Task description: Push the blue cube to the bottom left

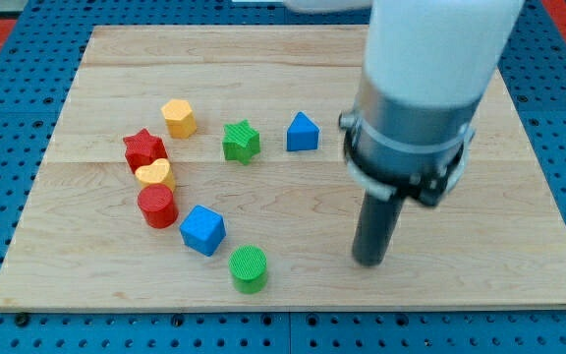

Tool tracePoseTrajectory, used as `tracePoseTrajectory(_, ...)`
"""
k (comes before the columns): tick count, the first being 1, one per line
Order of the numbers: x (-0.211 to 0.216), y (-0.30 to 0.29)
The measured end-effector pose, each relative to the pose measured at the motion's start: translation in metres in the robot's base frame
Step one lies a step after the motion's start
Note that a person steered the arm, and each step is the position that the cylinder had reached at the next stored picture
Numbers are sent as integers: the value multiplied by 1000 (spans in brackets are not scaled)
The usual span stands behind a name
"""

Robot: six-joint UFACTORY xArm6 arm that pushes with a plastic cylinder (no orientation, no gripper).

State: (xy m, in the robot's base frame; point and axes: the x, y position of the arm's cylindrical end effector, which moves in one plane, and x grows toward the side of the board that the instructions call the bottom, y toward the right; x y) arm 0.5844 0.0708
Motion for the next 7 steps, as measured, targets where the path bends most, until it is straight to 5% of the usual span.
tracePoseTrajectory(1, 20, -63)
tracePoseTrajectory(3, -6, -236)
tracePoseTrajectory(5, -10, -133)
tracePoseTrajectory(7, -46, -168)
